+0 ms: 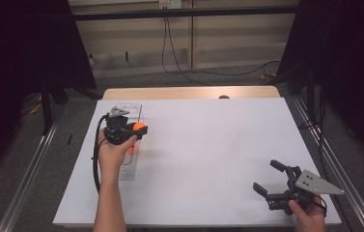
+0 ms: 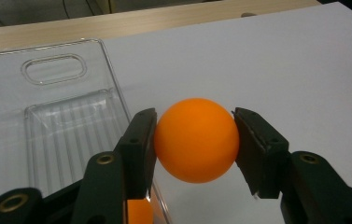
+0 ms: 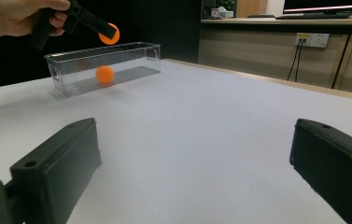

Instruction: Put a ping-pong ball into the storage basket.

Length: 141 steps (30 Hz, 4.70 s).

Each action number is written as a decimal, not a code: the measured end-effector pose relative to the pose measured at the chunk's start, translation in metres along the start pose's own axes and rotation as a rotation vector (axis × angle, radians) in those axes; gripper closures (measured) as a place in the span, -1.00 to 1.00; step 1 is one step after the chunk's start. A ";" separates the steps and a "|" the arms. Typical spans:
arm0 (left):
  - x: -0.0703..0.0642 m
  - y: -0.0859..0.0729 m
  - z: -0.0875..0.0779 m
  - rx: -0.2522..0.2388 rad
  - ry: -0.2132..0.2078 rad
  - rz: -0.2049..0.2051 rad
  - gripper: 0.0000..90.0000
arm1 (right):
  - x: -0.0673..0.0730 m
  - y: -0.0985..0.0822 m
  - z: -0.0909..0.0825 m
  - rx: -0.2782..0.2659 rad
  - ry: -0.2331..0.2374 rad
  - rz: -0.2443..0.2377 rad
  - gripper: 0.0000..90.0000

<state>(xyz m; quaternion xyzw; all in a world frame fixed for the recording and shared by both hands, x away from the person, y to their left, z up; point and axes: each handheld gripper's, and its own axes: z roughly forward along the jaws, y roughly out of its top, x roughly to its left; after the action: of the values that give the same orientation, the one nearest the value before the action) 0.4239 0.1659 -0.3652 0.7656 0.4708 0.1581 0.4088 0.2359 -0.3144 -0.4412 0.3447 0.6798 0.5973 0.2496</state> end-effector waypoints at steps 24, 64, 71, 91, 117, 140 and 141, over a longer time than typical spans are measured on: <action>0.010 -0.004 -0.004 -0.008 0.029 -0.011 0.13 | 0.000 0.000 0.000 0.001 0.001 -0.001 -0.97; 0.021 -0.012 -0.002 0.004 0.079 -0.012 0.13 | 0.000 0.000 0.000 0.003 0.002 0.001 -0.97; 0.023 -0.013 -0.003 0.001 0.092 -0.014 0.13 | 0.000 0.000 0.001 0.004 0.003 0.000 -0.97; 0.029 -0.017 -0.001 0.025 0.143 -0.019 0.13 | 0.000 0.000 0.001 0.005 0.004 -0.001 -0.97; 0.036 -0.024 0.002 0.027 0.179 -0.038 0.12 | 0.001 0.000 0.001 0.005 0.004 -0.002 -0.97; 0.034 -0.023 0.000 -0.011 0.211 -0.054 -0.35 | 0.001 0.000 0.001 0.006 0.002 -0.003 -0.97; 0.034 -0.023 0.000 -0.015 0.210 -0.056 -0.36 | 0.001 0.000 0.001 0.005 0.002 -0.007 -0.97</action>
<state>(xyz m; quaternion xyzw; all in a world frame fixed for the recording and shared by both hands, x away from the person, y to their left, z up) 0.4273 0.1997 -0.3872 0.7283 0.5310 0.2295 0.3673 0.2359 -0.3132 -0.4414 0.3424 0.6827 0.5952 0.2500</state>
